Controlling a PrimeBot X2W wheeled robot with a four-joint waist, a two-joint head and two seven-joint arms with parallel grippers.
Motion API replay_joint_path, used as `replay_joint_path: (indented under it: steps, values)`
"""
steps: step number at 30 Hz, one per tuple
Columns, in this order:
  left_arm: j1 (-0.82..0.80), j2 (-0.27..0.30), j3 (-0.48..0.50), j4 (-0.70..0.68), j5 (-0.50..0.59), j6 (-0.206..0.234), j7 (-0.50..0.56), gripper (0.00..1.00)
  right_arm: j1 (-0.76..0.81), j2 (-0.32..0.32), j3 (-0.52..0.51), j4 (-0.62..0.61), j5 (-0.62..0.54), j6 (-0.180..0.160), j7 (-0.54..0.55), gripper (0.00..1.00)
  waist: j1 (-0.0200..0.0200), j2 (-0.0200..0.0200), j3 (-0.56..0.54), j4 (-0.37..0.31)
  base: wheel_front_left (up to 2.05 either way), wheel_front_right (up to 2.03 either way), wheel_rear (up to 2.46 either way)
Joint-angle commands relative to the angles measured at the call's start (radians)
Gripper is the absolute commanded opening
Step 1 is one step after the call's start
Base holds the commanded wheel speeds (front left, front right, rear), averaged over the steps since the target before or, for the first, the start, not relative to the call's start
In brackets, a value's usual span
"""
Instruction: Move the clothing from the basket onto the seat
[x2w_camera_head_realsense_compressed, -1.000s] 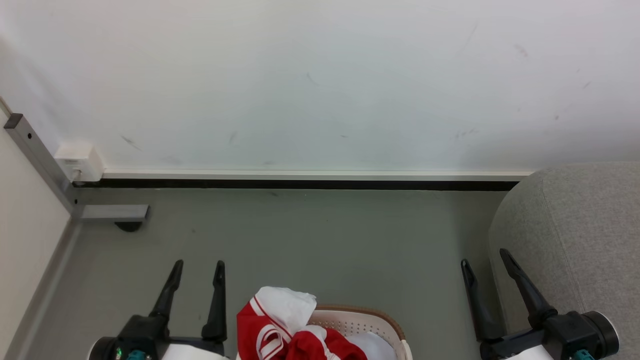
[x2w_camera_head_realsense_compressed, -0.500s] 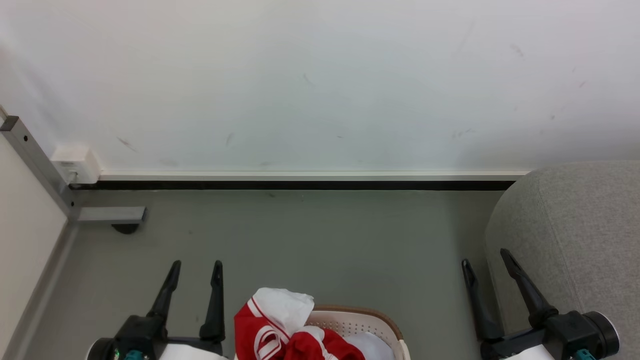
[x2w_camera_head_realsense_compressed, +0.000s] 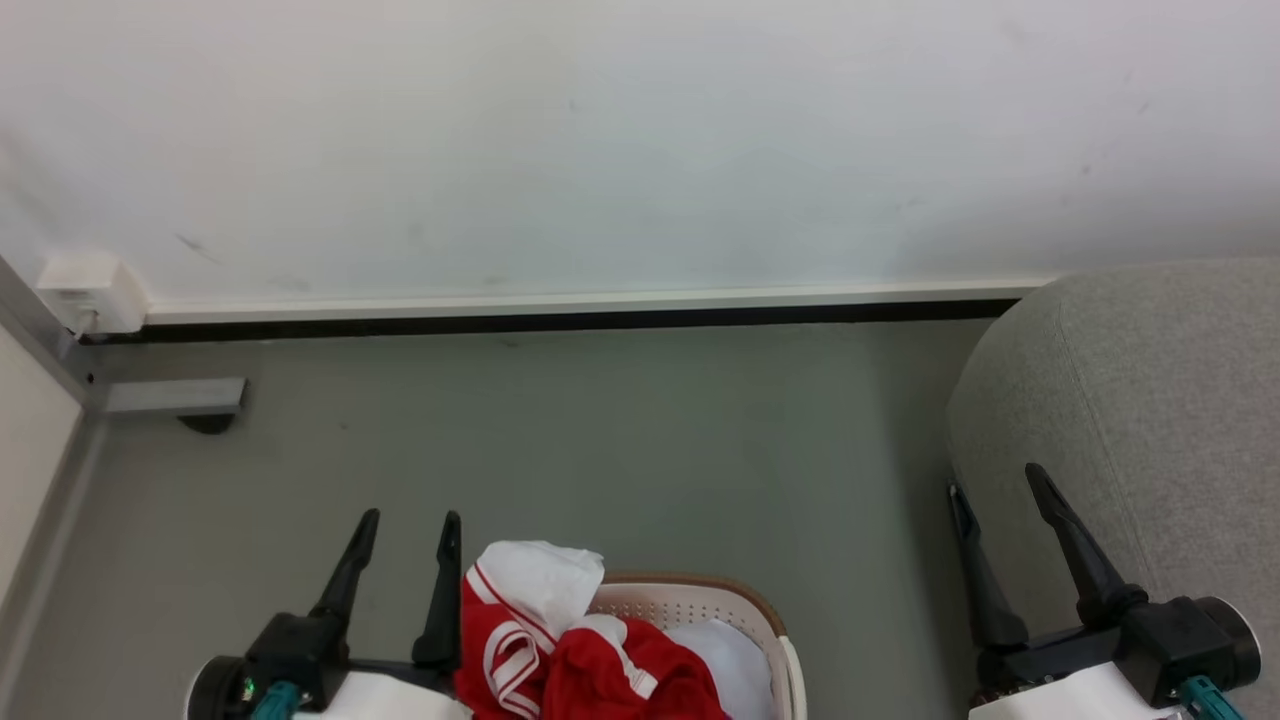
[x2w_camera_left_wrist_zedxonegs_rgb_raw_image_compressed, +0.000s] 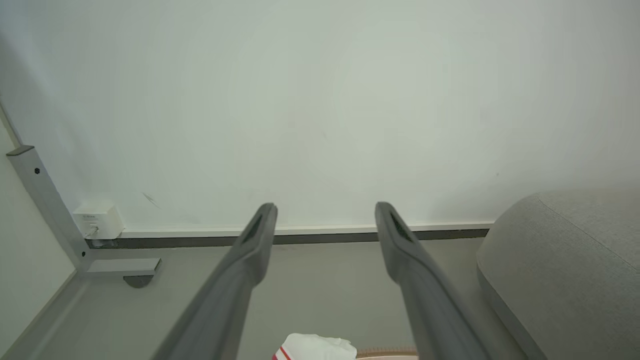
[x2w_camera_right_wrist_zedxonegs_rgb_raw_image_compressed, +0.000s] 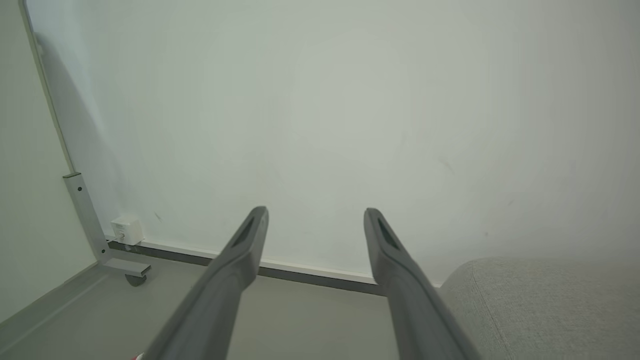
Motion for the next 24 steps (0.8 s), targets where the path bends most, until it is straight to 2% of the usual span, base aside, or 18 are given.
replay_joint_path:
  steps: [1,11,24]
  values:
    - [-0.015,0.004,0.000,0.005,0.008,-0.005,-0.001,1.00,-0.010,-0.004,-0.007,-0.007,0.007,-0.002,-0.003,1.00,-0.0001,0.0000,0.032,-0.013,0.00,0.00,0.00]
    - [-0.144,0.025,-0.027,0.131,0.060,-0.068,-0.001,1.00,-0.087,-0.012,-0.026,-0.051,0.020,-0.002,-0.003,1.00,-0.0001,0.0000,0.216,-0.071,0.00,0.00,0.00]
    - [-0.340,0.068,-0.061,0.424,0.046,-0.118,-0.001,1.00,-0.176,-0.001,-0.031,-0.082,0.040,-0.002,-0.003,1.00,-0.0001,0.0000,0.414,-0.176,0.00,0.00,0.00]
